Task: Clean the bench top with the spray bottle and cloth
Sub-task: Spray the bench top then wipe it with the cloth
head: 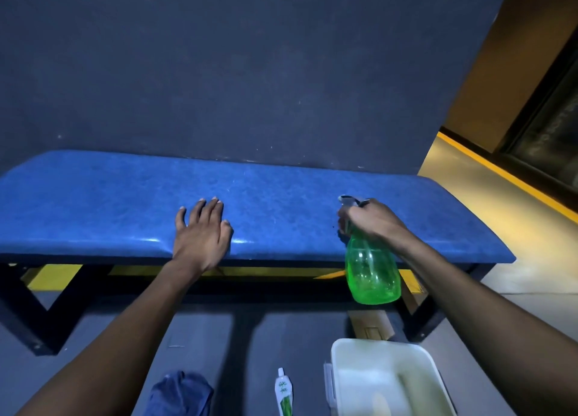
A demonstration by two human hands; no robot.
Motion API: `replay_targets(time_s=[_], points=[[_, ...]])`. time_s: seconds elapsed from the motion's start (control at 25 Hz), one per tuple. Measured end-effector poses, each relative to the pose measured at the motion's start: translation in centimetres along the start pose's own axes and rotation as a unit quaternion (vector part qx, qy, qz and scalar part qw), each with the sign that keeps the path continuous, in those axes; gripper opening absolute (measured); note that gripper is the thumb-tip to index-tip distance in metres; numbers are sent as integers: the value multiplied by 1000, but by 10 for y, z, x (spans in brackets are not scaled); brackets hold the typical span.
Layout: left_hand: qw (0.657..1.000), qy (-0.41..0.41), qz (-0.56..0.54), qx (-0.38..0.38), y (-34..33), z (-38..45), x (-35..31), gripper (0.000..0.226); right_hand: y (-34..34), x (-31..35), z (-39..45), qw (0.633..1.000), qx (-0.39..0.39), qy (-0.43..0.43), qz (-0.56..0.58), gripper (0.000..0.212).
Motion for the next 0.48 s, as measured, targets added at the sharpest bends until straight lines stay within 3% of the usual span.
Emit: replay_targets(time_s=[0.28,0.4,0.48], points=[[1000,1,2,0,0,0,1,76,44,-36,-16,992,-66,-68,-86,36],[1000,1,2,-4,0,0,1,76,30,-33,-7,997,-62,-39,38,28],[1000,0,2,-3,0,1,1,75,7,-15,-3,992,-18,-10,125,21]])
Point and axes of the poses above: each hand's wrist, its own z-axis towards the middle knuckle, its own y-axis out of the back of the hand, x = y × z, the point moved 10 cm from there along z, towards the middle knuckle, and after that the axes turned 1 degree about -z, right-handed, at the moved point
